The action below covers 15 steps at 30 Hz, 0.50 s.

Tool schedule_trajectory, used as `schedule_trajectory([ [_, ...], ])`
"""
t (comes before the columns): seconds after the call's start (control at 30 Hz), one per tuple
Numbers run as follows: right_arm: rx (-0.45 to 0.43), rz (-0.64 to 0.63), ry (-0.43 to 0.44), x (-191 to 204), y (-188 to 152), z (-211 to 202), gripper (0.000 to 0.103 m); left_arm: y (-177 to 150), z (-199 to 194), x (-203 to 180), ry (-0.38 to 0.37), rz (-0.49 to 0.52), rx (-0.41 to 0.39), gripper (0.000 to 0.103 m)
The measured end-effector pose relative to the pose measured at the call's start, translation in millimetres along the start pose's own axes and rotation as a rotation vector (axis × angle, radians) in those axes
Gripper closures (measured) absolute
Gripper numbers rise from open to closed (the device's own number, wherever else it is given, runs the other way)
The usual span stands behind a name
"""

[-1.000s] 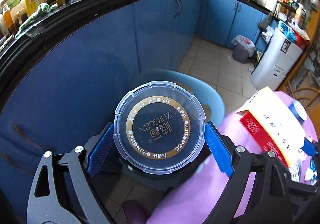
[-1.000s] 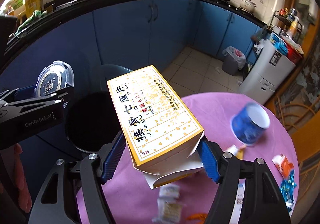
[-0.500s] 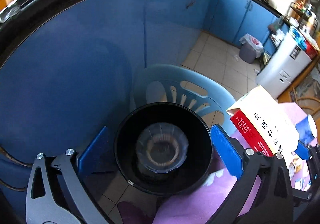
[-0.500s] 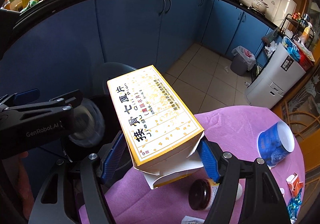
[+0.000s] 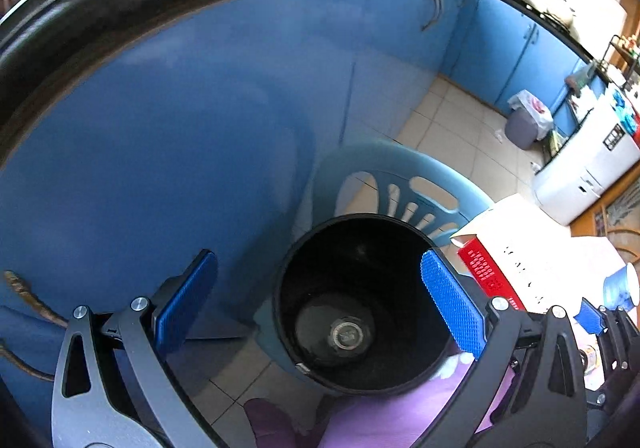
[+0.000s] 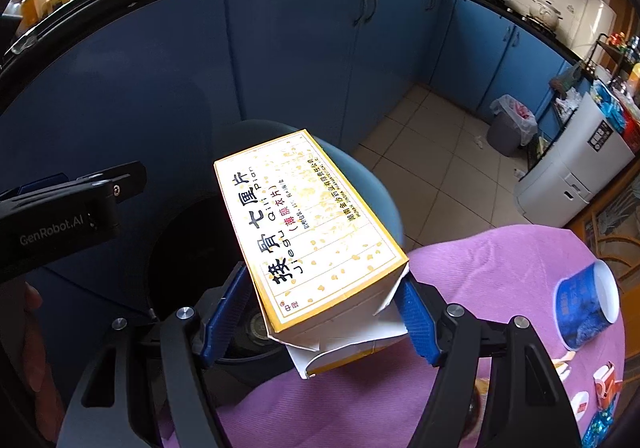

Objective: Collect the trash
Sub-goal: 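Open the left tool over the bin while the right tool releases the box into it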

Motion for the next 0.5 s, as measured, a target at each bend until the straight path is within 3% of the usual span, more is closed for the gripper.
schedule_trajectory([
  [0.07,0.0,-0.016,0.021,6.6,1.8,2.7,0.032,1.3,-4.8,7.2,0.017,-0.017,-0.017,0.003],
  [0.13,-0.006,-0.03,0.046,12.3,2.6,4.6,0.018,2.1,-10.0,14.4,0.025,-0.033,-0.033,0.003],
  [0.17,-0.022,-0.037,0.039,12.6,3.3,2.7,0.016,1.9,-10.9,16.5,0.029,-0.037,-0.035,0.003],
  [0.5,-0.035,0.02,-0.088,-22.3,-15.1,-16.3,0.015,-6.5,-15.4,0.6,0.001,-0.016,-0.026,0.003],
])
Point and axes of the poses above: each gripper's, at about its wrist camera, not at the fingertips, and z roughly the way its jaws point, x to its left, y to its top, the point moved 10 cm from there along z, roughly the way its jaws point, and after that the axes turned 13 degrees about x, right-handed, at the moved point
